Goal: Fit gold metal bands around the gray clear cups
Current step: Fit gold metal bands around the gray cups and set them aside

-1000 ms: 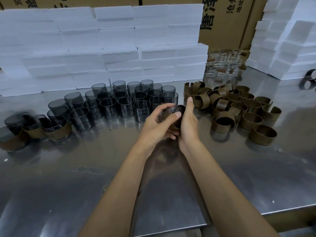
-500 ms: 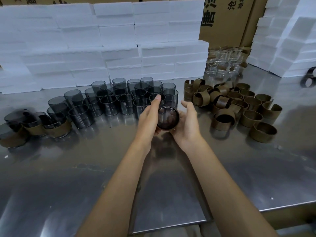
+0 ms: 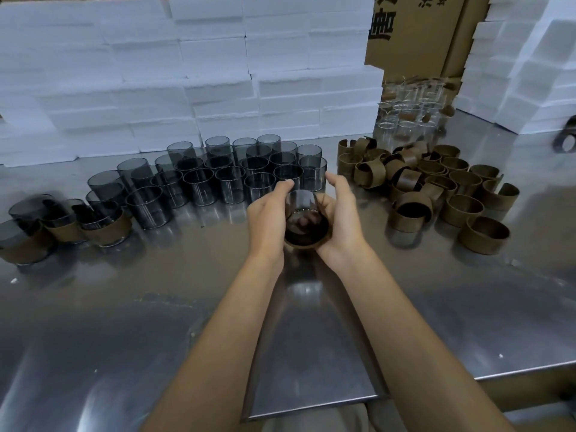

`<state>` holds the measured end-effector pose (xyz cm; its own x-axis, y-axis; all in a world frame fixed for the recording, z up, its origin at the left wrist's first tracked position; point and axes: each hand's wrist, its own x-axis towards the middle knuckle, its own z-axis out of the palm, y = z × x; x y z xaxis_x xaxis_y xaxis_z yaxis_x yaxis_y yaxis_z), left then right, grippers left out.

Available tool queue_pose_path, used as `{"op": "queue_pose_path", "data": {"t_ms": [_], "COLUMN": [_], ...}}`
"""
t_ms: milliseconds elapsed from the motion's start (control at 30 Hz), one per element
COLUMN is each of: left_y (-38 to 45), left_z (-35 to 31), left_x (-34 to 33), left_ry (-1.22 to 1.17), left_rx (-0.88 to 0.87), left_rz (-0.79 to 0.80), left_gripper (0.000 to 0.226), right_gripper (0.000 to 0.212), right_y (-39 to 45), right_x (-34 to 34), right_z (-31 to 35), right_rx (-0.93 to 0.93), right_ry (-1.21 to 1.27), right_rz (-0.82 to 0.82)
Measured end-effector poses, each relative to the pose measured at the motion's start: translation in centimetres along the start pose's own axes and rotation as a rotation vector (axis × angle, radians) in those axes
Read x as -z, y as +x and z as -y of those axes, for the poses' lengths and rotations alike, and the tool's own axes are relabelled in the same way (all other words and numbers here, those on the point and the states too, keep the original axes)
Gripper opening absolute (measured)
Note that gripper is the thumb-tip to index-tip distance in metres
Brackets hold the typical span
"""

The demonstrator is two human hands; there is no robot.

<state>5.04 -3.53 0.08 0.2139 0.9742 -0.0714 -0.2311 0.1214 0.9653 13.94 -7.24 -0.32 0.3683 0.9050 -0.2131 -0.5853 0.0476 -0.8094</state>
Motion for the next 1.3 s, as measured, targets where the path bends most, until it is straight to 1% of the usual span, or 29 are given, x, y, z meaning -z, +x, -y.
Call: {"op": "queue_pose_path", "data": {"t_ms": [67,167,267,433,567,667,800,867,1000,1067,1100,1200,1233,1300], "left_y": [-0.2,-0.4,-0.5,-0.7,-0.8,-0.9,-0.9,-0.9,-1.0,-0.9,-1.0,-0.8,-0.7,-0.6], "left_z": [0.1,0.2,0.3,0.0,0.0,0.1,0.1,0.1,-0.2,-0.4,-0.6,-1.0,-1.2,-1.6], "left_x": [-0.4,-0.9,-1.2,-1.2,-1.3,-1.3,-1.2,-1.3,-1.1,-0.9,-0.8,-0.4,-0.2,0.1], "left_ry": [-0.048,-0.101,-0.129,-0.147,-0.144,-0.149,-0.142,-0.130,-0.095,-0.071,-0.056,0.025,0.068,0.152], "left_rx": [0.012,0.038,0.054,0.058,0.056,0.050,0.036,0.017,-0.039,-0.112,-0.155,-0.292,-0.348,-0.437], "left_rz": [-0.004,-0.022,-0.023,-0.040,-0.048,-0.037,-0.024,0.004,0.087,0.140,0.157,0.161,0.164,0.164], "left_gripper": [0.037,0.041,0.043,0.033,0.036,0.037,0.029,0.031,0.040,0.037,0.037,0.039,0.039,0.035], "right_gripper": [0.046,0.041,0.042,0.048,0.052,0.050,0.050,0.049,0.038,0.034,0.035,0.055,0.058,0.054], "right_y": [-0.1,0.0,0.2,0.5,0.5,0.4,0.2,0.1,0.0,-0.1,-0.3,-0.6,-0.6,-0.7], "right_x": [-0.2,-0.3,0.0,0.4,0.4,0.3,0.1,0.1,0.2,0.3,0.3,0.4,0.4,0.5], "right_z": [-0.2,-0.4,-0.5,-0.6,-0.6,-0.4,-0.3,-0.1,0.2,0.4,0.4,0.4,0.5,0.7], "right_rx": [0.023,0.070,0.076,0.089,0.093,0.084,0.074,0.065,0.061,0.037,-0.002,-0.184,-0.214,-0.221], "right_ry": [0.003,0.026,0.036,0.030,0.036,0.031,0.033,0.034,0.071,0.090,0.080,0.007,-0.023,-0.068], "right_rz": [-0.005,-0.064,-0.061,0.014,0.040,0.033,0.018,0.004,-0.017,0.052,0.103,0.215,0.229,0.224]}}
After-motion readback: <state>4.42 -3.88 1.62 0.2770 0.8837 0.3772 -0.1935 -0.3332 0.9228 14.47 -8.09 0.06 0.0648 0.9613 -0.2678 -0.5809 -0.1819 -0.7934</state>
